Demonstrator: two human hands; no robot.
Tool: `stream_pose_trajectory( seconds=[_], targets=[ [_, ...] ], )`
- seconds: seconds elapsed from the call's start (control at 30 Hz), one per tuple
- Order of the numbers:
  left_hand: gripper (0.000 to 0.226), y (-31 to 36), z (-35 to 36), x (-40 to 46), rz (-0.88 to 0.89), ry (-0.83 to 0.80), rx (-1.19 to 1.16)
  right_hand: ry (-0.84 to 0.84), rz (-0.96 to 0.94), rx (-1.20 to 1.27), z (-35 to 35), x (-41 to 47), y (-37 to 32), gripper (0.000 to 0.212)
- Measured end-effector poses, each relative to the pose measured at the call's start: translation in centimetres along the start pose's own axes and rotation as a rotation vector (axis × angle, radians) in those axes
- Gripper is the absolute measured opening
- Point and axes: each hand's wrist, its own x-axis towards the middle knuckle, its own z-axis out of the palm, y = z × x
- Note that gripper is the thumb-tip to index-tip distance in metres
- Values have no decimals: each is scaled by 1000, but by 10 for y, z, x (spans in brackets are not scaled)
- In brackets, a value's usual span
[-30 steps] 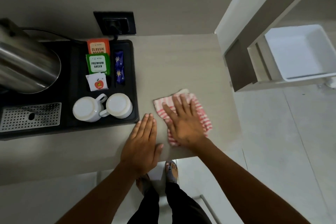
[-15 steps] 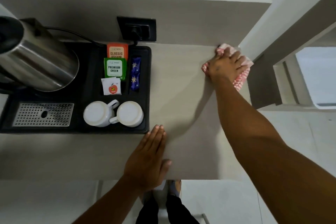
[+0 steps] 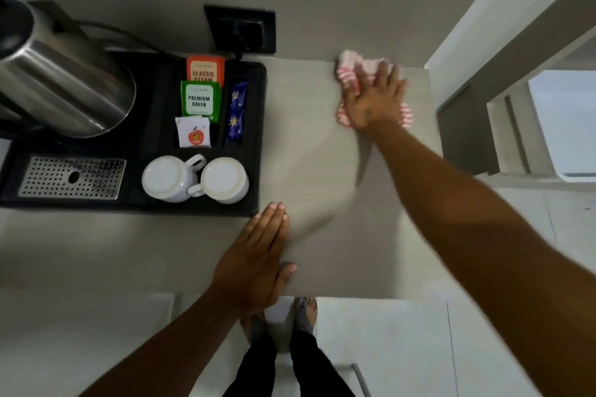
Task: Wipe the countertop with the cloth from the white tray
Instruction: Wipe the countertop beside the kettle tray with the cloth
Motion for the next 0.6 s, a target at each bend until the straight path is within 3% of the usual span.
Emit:
stream_pose_trajectory(
  seconds=[0.13, 0.4, 0.6],
  targets=[
    [82, -2, 1, 0, 0, 4, -27, -10, -105, 28, -7, -8, 24, 62],
    [82, -1, 0, 0, 0, -40, -17, 13, -225, 51, 27, -155, -50, 58],
    [108, -5, -4, -6, 13, -93, -25, -17, -122, 61, 40, -275, 4, 59]
  ],
)
